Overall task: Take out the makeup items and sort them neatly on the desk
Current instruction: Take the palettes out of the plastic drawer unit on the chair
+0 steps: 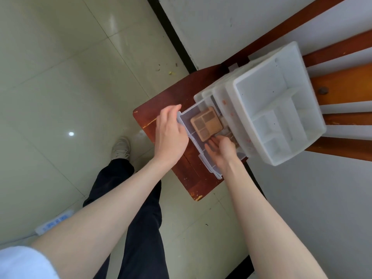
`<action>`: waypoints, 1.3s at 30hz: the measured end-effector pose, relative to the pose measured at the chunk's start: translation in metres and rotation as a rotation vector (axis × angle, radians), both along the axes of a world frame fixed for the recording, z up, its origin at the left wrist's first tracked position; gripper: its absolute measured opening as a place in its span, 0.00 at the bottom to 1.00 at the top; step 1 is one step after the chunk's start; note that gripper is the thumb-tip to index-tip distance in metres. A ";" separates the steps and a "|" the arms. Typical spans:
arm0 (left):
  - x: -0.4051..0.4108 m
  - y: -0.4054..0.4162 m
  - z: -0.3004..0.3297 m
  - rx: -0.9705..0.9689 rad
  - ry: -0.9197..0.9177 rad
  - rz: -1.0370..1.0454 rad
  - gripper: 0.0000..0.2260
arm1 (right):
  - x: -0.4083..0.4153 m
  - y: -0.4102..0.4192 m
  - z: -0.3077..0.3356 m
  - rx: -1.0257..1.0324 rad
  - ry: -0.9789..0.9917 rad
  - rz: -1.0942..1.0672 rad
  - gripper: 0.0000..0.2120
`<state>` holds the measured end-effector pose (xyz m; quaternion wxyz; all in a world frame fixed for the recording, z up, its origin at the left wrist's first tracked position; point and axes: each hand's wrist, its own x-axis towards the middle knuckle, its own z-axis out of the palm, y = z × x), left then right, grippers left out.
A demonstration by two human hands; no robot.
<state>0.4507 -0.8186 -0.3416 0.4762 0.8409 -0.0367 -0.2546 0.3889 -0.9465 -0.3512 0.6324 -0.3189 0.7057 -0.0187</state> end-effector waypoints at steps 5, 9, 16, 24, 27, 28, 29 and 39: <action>0.010 -0.025 0.007 -0.058 -0.025 -0.393 0.22 | 0.005 0.002 -0.004 0.076 -0.005 -0.102 0.08; 0.016 -0.054 -0.004 0.275 0.179 -0.766 0.26 | 0.006 0.004 -0.009 0.085 -0.002 -0.125 0.10; 0.018 -0.075 -0.007 0.449 0.317 -0.706 0.32 | 0.008 0.002 -0.007 0.129 -0.031 -0.187 0.11; 0.005 -0.065 0.009 0.351 0.142 -0.575 0.14 | -0.018 -0.002 0.003 0.138 -0.086 -0.161 0.17; 0.008 -0.056 0.015 0.310 0.199 -0.494 0.12 | -0.028 0.004 0.003 -0.048 0.027 0.046 0.17; 0.008 -0.050 0.016 0.292 0.208 -0.468 0.11 | -0.032 0.006 0.003 -0.203 0.180 0.249 0.18; 0.008 -0.043 0.016 0.267 0.213 -0.438 0.10 | -0.036 0.008 0.001 -0.382 0.336 0.497 0.19; 0.020 0.017 -0.002 -0.222 0.503 0.163 0.08 | -0.031 0.012 -0.015 -0.507 0.529 1.137 0.23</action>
